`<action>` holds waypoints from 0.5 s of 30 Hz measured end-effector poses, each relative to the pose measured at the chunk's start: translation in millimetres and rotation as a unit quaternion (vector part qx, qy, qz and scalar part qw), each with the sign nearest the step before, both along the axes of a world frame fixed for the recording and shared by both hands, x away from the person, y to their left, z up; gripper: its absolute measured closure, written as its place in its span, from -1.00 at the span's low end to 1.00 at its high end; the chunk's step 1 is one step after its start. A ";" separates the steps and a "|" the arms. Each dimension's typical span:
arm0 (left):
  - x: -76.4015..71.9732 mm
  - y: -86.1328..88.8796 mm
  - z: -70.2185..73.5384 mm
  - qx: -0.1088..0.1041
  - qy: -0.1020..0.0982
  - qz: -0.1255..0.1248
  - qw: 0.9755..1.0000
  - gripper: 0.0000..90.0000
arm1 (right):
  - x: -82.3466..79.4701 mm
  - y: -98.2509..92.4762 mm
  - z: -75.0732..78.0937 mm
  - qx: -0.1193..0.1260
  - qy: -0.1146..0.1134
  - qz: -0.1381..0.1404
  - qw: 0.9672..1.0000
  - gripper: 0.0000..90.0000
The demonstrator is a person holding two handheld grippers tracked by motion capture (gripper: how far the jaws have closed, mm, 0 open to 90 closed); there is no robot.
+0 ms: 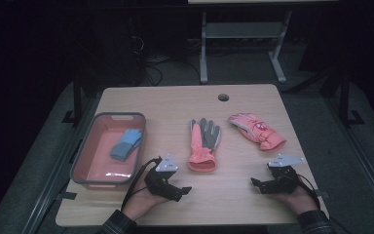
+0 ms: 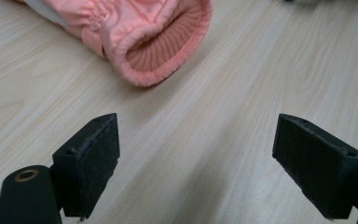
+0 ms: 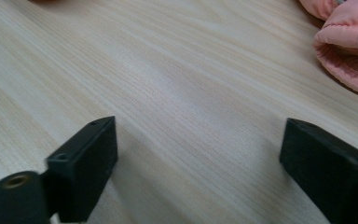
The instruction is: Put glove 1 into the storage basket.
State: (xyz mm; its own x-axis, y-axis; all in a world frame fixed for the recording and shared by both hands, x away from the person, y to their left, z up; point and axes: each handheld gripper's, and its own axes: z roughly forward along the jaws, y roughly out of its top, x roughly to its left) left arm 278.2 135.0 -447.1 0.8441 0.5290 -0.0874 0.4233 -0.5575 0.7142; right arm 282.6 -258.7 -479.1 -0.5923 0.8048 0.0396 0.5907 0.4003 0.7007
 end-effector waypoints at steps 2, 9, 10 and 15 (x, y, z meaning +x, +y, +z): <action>-2.1 0.9 -4.9 -0.004 -0.002 0.005 1.000 -0.69 | 0.9 -1.0 1.3 0.001 0.002 0.002 1.000 -0.68; -6.1 4.4 -21.5 0.028 -0.001 0.000 1.000 -0.69 | 1.4 1.5 3.8 0.003 0.010 0.002 1.000 -0.66; -6.4 4.9 -22.8 0.031 -0.001 -0.002 1.000 -0.69 | 1.3 2.1 5.1 0.003 0.010 0.002 1.000 -0.66; -7.9 9.6 -27.1 0.035 -0.030 -0.013 0.999 -0.71 | 1.1 3.2 9.6 0.013 0.012 0.005 1.000 -0.56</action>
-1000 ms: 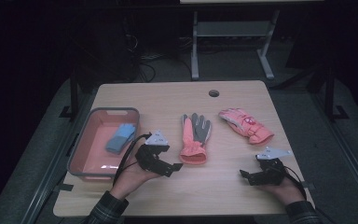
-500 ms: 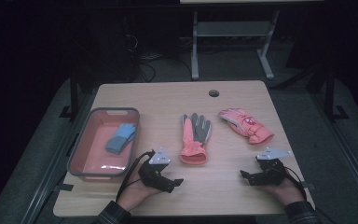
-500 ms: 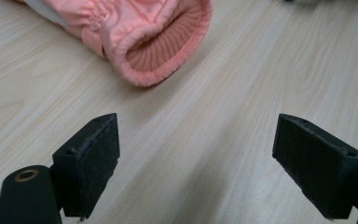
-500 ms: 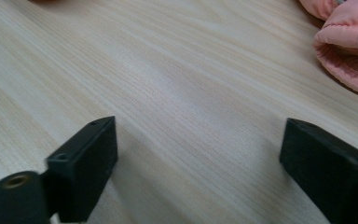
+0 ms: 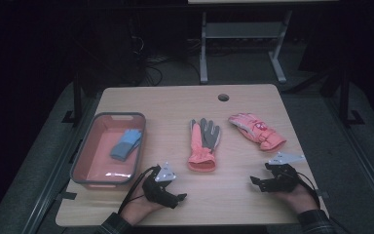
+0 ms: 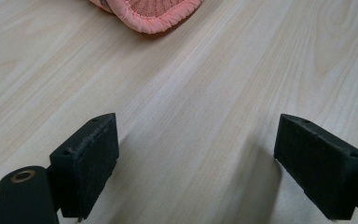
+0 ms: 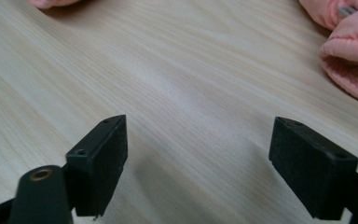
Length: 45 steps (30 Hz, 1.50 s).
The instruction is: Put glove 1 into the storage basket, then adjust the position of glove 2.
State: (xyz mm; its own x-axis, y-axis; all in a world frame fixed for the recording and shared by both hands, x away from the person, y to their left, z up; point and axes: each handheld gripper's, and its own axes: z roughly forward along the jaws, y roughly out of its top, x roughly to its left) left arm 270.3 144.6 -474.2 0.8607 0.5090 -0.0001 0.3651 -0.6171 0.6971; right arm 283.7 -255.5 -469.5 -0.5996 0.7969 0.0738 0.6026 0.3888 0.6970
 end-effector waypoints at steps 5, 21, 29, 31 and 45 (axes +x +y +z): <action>0.8 4.7 -2.9 -0.015 -0.006 -0.012 1.000 -0.72 | 0.6 2.7 6.4 0.009 -0.007 0.002 1.000 -0.48; 1.1 5.1 -3.1 -0.017 -0.006 -0.012 1.000 -0.72 | 19.3 34.7 41.5 0.070 0.008 0.049 0.996 0.89; 0.6 5.8 -2.8 -0.016 -0.005 -0.010 1.000 -0.71 | 34.5 69.8 53.3 0.091 0.009 0.091 0.992 0.99; 0.5 6.4 -2.6 -0.016 -0.005 -0.008 1.000 -0.72 | 39.9 78.8 54.2 0.093 0.004 0.100 0.991 1.00; 0.8 6.5 -2.7 -0.015 -0.007 -0.009 1.000 -0.72 | 70.8 136.4 47.9 0.089 0.010 0.127 0.988 1.00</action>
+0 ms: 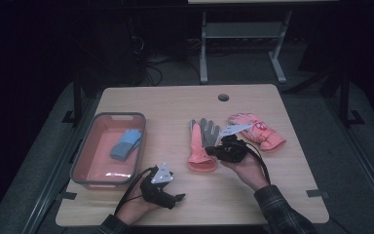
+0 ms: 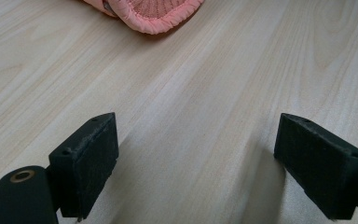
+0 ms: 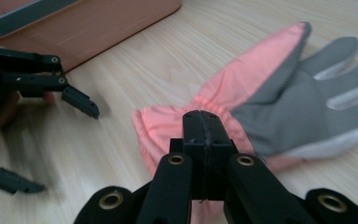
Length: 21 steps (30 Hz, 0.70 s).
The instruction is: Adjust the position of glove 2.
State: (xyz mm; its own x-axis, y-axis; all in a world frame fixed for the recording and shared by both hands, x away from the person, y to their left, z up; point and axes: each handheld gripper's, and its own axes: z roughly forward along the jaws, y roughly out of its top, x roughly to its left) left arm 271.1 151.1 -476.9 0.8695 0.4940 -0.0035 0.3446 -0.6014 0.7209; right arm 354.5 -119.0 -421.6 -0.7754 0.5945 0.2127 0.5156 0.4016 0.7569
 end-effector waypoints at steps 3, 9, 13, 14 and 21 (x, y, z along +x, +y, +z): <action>-0.1 0.1 0.1 0.001 0.000 0.000 1.000 -0.71 | 3.1 9.1 -4.5 -0.018 -0.002 0.006 1.000 1.00; 0.1 0.1 0.1 0.002 0.000 -0.001 1.000 -0.72 | -1.6 7.0 -12.7 -0.025 0.013 0.006 1.000 1.00; 0.3 0.2 0.2 0.003 -0.002 -0.002 1.000 -0.72 | -8.1 -2.6 -12.7 -0.030 0.015 0.008 0.999 1.00; 0.3 0.2 0.2 0.003 -0.001 -0.002 1.000 -0.72 | -9.6 -5.1 -12.3 -0.032 0.013 0.008 0.999 1.00; -0.1 -0.3 -0.1 -0.001 0.001 0.000 1.000 -0.72 | -23.9 -25.1 -12.2 -0.040 0.013 0.005 0.999 1.00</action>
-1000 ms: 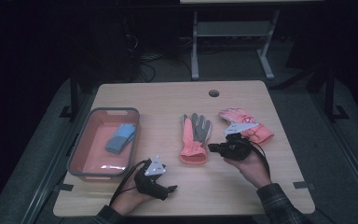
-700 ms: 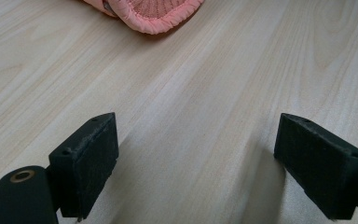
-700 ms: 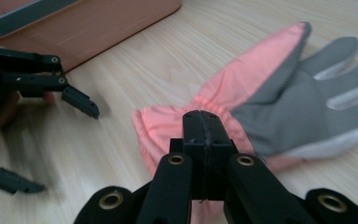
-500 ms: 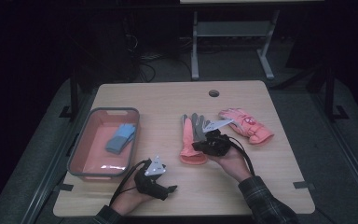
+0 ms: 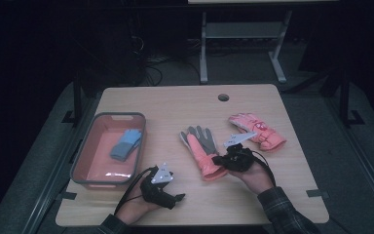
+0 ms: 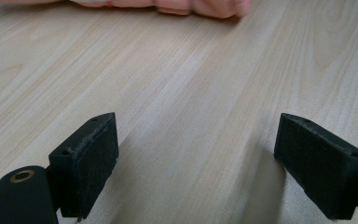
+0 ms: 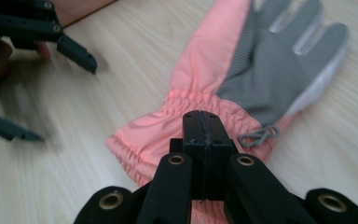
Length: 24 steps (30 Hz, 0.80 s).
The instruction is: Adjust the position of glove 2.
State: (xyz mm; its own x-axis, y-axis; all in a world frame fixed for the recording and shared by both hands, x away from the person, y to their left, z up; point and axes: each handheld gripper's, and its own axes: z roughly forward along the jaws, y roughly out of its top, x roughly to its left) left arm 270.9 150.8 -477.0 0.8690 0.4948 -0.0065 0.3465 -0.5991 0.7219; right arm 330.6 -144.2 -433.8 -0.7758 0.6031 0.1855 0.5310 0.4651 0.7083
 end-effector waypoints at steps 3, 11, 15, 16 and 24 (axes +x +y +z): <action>0.2 0.1 0.0 0.001 -0.001 -0.001 1.000 -0.72 | -6.2 -10.9 0.0 -0.007 -0.005 -0.001 1.000 1.00; 0.3 0.2 0.2 0.002 -0.002 -0.001 1.000 -0.72 | -16.9 -37.7 2.4 -0.010 -0.005 -0.002 1.000 0.99; 0.5 -0.2 0.2 0.002 -0.002 -0.004 1.000 -0.72 | -7.9 -32.4 10.2 0.000 -0.014 0.001 1.000 1.00; 0.1 -0.4 0.0 0.000 0.001 -0.003 1.000 -0.72 | -4.1 -28.9 11.3 -0.001 -0.017 0.003 1.000 1.00; 0.2 -0.7 -0.3 -0.001 0.000 -0.004 1.000 -0.72 | 17.4 0.1 1.8 -0.023 -0.013 0.017 1.000 1.00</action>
State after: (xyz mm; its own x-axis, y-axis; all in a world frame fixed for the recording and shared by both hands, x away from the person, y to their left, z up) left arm 271.1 150.2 -477.3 0.8729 0.4879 -0.0076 0.3420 -0.6007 0.7226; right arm 348.0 -144.1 -432.0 -0.7995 0.5846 0.1379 0.4970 0.5150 0.6984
